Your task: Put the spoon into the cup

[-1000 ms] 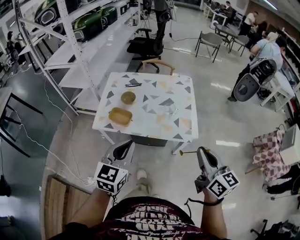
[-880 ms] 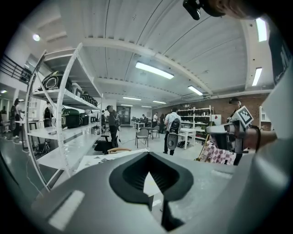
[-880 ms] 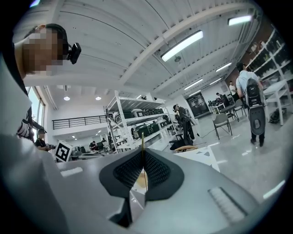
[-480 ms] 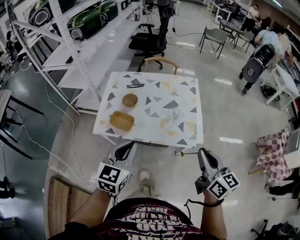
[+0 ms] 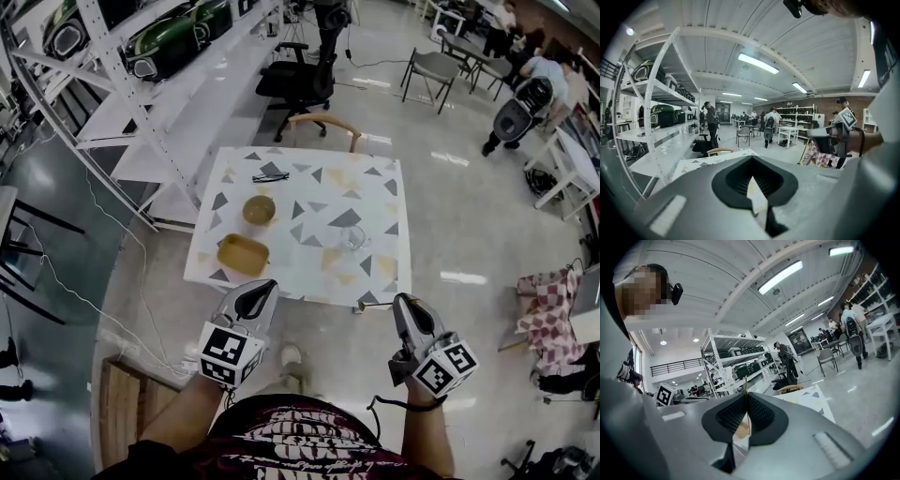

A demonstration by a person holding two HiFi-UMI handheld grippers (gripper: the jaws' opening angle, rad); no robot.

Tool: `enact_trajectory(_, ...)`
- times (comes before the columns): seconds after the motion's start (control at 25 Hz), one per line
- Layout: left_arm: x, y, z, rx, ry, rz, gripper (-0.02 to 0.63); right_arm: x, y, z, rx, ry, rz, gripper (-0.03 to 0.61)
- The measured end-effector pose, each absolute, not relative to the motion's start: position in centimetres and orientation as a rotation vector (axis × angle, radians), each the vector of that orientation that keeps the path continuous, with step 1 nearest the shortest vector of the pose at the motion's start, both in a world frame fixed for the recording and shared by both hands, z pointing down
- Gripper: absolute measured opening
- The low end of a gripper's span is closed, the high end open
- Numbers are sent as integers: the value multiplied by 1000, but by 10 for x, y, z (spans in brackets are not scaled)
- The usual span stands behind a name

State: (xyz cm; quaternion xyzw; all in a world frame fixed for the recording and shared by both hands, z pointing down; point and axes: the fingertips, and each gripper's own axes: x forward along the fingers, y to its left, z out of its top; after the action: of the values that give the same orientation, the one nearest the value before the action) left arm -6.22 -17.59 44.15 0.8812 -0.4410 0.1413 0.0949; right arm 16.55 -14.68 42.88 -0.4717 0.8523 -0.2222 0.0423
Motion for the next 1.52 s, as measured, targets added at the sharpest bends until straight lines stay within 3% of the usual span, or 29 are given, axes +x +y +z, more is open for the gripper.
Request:
enact_trajectory(0.68, -62, -245, 415, 2699, -1198, 325, 0, 156, -201, 383, -1557, 2574, -536, 32)
enact_trajectory(1.52, -50, -292, 426, 2673, -1195, 329, 0, 162, -260, 393, -1533, 2594, -565, 32)
